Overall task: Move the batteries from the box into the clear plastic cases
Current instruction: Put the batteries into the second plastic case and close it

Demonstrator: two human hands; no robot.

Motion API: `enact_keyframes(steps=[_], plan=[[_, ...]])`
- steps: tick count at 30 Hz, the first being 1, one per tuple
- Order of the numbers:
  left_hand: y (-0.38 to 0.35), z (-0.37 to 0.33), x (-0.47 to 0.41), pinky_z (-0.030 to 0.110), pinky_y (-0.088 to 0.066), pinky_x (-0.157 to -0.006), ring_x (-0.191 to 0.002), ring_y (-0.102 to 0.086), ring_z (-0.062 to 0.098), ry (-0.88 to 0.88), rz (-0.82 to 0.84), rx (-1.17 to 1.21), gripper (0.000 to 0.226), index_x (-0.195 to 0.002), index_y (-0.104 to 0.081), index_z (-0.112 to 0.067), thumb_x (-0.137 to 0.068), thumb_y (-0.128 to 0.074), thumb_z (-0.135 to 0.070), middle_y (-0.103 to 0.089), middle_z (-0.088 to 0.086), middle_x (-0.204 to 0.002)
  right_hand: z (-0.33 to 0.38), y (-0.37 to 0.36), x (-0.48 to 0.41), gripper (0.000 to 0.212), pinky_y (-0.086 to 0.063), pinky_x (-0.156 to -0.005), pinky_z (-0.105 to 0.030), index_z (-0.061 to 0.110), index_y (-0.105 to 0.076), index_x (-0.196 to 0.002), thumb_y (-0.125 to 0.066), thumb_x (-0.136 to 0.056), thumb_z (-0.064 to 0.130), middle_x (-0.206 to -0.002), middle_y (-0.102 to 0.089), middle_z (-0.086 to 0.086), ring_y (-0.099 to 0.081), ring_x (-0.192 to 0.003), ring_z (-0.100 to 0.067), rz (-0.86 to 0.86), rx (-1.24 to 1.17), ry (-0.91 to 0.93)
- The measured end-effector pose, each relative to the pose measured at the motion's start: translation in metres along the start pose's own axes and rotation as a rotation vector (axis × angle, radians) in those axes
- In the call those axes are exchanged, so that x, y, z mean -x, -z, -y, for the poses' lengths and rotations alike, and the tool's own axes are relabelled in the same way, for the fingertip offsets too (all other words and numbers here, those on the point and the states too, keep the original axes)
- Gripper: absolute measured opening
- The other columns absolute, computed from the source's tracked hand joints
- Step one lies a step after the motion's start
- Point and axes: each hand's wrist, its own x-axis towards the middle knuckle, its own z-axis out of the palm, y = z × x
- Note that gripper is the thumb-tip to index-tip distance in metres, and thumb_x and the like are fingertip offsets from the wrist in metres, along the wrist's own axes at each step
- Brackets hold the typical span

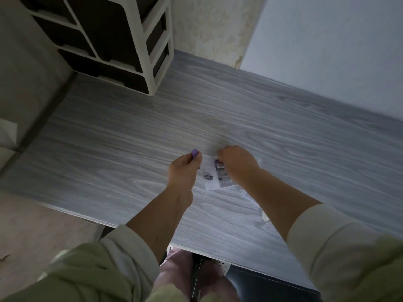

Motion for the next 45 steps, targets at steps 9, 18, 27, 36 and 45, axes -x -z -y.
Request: enact_keyframes(steps=[9, 18, 27, 36, 45], plan=[[-0.003, 0.003, -0.005, 0.026, -0.039, -0.088, -0.082, -0.058, 0.002, -0.051, 0.014, -0.051, 0.014, -0.075, -0.071, -0.015, -0.086, -0.069, -0.023, -0.067, -0.007, -0.076, -0.005, -0.005, -0.001, 0.012, -0.046, -0.074, -0.034, 0.014, -0.057, -0.095, -0.058, -0.085, 0.008, -0.098, -0.059, -0.007, -0.058, -0.093, -0.026, -0.004, -0.088, -0.034], [-0.014, -0.006, -0.002, 0.023, -0.045, -0.068, -0.075, -0.059, 0.007, -0.154, -0.026, -0.167, 0.018, -0.096, -0.069, -0.017, -0.082, -0.073, -0.027, -0.069, -0.01, -0.078, -0.015, 0.022, 0.011, 0.02, -0.058, -0.081, -0.034, 0.003, -0.065, -0.102, -0.068, -0.083, 0.0, -0.091, -0.07, -0.016, -0.068, -0.084, -0.024, 0.14, -1.259, -0.112], [-0.027, -0.003, 0.012, 0.018, -0.043, -0.062, -0.077, -0.065, 0.01, -0.167, 0.012, -0.161, 0.027, -0.095, -0.071, -0.012, -0.076, -0.078, -0.03, -0.072, 0.0, -0.084, -0.02, 0.032, 0.037, 0.029, -0.052, -0.095, -0.036, 0.003, -0.059, -0.12, -0.056, -0.092, 0.0, -0.115, -0.065, -0.022, -0.066, -0.102, -0.026, 0.299, -1.526, -0.001], [-0.016, 0.011, 0.015, 0.018, -0.04, -0.056, -0.074, -0.057, 0.004, -0.202, -0.087, -0.213, 0.021, -0.103, -0.07, -0.018, -0.085, -0.07, -0.028, -0.065, -0.007, -0.091, -0.019, 0.032, 0.04, 0.025, -0.051, -0.085, -0.026, 0.006, -0.065, -0.111, -0.06, -0.087, 0.0, -0.104, -0.068, -0.012, -0.064, -0.091, -0.019, 0.067, -0.972, -0.004], [-0.005, 0.034, 0.001, 0.03, -0.049, -0.064, -0.084, -0.061, 0.021, 0.009, -0.025, -0.298, 0.046, -0.126, -0.053, -0.013, -0.082, -0.069, -0.012, -0.062, 0.006, -0.1, -0.017, 0.018, 0.033, 0.024, -0.05, -0.084, -0.039, 0.016, -0.063, -0.104, -0.056, -0.085, 0.004, -0.104, -0.061, -0.003, -0.059, -0.094, -0.023, -0.018, -0.233, 0.018]])
